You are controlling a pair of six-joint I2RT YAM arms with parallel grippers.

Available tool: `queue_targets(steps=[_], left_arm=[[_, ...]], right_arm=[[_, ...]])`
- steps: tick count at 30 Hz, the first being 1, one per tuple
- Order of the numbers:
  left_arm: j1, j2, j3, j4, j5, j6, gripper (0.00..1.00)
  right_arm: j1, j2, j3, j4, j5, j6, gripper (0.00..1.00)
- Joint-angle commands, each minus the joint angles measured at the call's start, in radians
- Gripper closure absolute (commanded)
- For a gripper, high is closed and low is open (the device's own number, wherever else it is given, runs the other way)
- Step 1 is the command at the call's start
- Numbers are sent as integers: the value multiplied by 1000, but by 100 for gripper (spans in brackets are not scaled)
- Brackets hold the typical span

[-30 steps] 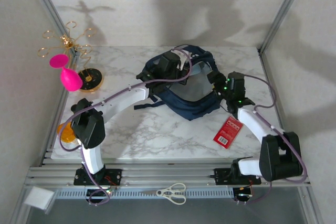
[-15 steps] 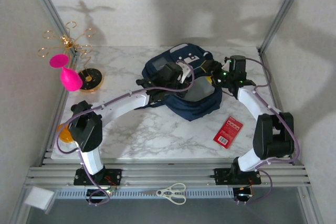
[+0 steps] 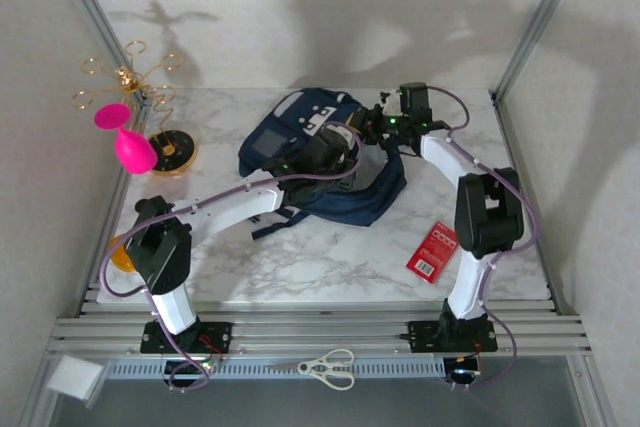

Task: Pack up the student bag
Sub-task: Close the student bag at the center of the table, then zip the student bag at the center of the table.

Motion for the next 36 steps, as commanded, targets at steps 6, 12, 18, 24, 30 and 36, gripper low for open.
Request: queue_targets(steps=[6,12,18,24,30,36], left_arm=[[-12,179,251,126,188,-125,94],[35,30,89,199,297,-127,52],[70,-280,-230,322,333,-211,35],[195,-501,-572,283,241,-333,34],[290,-636,-841,375,240,-427,34],[352,-634,-945,455,239,-453,37]], right_arm=[[-68,91,226,-140,63,-144,52],[-155,-7,222,-316,175,-285,29],[-134,-174,155,-511,503,-419,26],[90,-401,-67,-574,734,-440,27],[449,-513,-340,-502,872,-235,34],[689,-402,-398,-356,972,-43,45]])
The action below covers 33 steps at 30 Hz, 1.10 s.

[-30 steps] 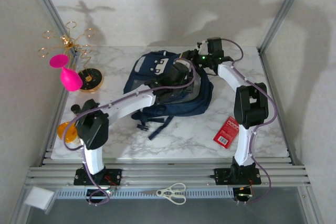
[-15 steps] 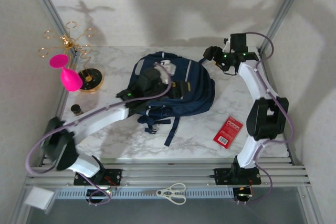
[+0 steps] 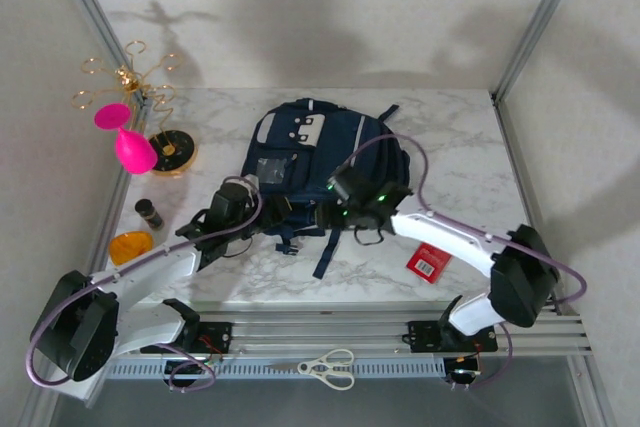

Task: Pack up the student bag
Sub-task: Zip the student bag at the center of the table.

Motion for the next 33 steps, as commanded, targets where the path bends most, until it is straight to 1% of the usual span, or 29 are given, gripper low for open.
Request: queue_targets(steps=[1,2,4,7,11,14,16,19,22,24,27,29,31,33], left_arm=[[38,-24,-50,150,-6,-49,38],[53,-15,-61,171,-4,-60,38],[82,5,-69,196,21,-69,41],[106,42,-68,244,21,-65,42],[137,95,-63,310,51,-59,43],[164,139,-59,342,72,-54,45],[176,154,-65,376,84,-57,45],[183,189,-59,399,98,-55,45],[190,221,-52,417,103,-59,45],[195,236,-57,451,100,-71,45],[204,264,-48,476,98,-89,44],[207,276,-41,497,109,-97,44],[206,285,-27,488,101,-94,43],[208,294,-16,483,101,-92,43]], right_arm=[[53,59,2,141,124,132,47],[67,91,21,144,163,151,49],[80,157,82,126,189,169,52],[107,226,138,126,260,203,55],[112,312,200,113,280,242,56],[122,376,267,48,343,276,57],[122,412,306,6,374,295,57],[116,443,348,4,401,285,56],[98,487,396,-52,431,299,56],[93,495,414,-62,474,294,52],[90,511,439,-48,500,262,51],[90,539,457,-70,516,262,56],[90,557,463,-100,538,281,58],[89,550,438,-98,553,307,64]])
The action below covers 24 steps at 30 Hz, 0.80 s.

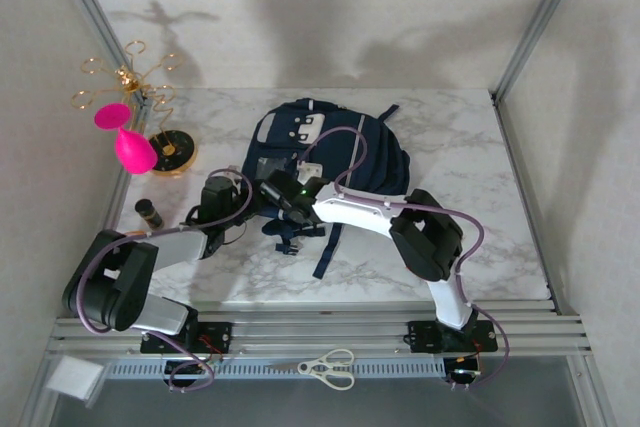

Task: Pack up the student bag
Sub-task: Zip the student bag at the center of the table.

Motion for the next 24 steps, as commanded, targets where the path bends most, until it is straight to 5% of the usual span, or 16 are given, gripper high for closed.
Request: queue_targets(steps=[1,8,17,24], left_arm=[[9,15,40,44,4,-10,43],[8,29,19,69,6,-25,44],[5,5,-47,142,-38,-116,42],[8,43,-2,94,-103,-80,42]], right_arm=[[-14,4,-23,-23,93,43,65],[-40,-29,-128,111,38,41,66],[-47,-89,-160,209,69,-11,91],[-47,-162,-170,163,45,-60,100]])
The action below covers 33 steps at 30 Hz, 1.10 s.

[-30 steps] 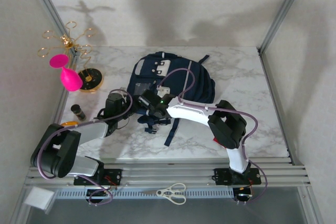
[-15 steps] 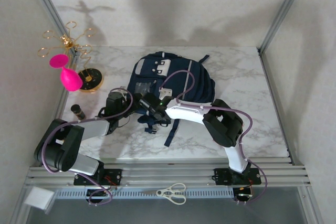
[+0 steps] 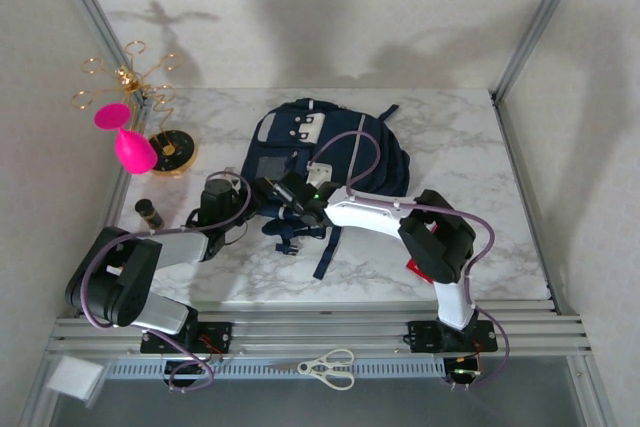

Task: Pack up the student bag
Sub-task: Zip the student bag at the center of the table.

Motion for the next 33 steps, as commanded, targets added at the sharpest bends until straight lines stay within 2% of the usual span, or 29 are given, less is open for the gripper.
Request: queue_targets(steps=[1,5,9,14,18,22,27,31,33], left_arm=[[9,32,39,-13,-83,21,41],[31,91,103,-25,-88,88,41],[58,150,192,-84,-38,146,43],[54,104,190,-83,35,104,42],[-34,-45,71,-41,17,-89,37],[-199,-148,67,-105,-152,-223,35],[-292,-71,75,-24,-223,-403,42],[-314,40,68,52,-220,-536,45],[-315,93,48,167,-233,-584,45]], right_arm=[[-16,-84,-24,-5,30,-34,100],[-17,-141,-59,-54,-12,-69,100],[-25,-187,-91,-93,-81,-117,100],[-22,-229,-122,-118,-94,-119,100],[-23,-275,-173,-25,-158,-147,100],[-25,-290,-194,5,-165,-170,100],[-25,-275,-204,46,-178,-180,100],[-25,-280,-222,85,-186,-169,100],[-24,-285,-227,106,-197,-177,100]])
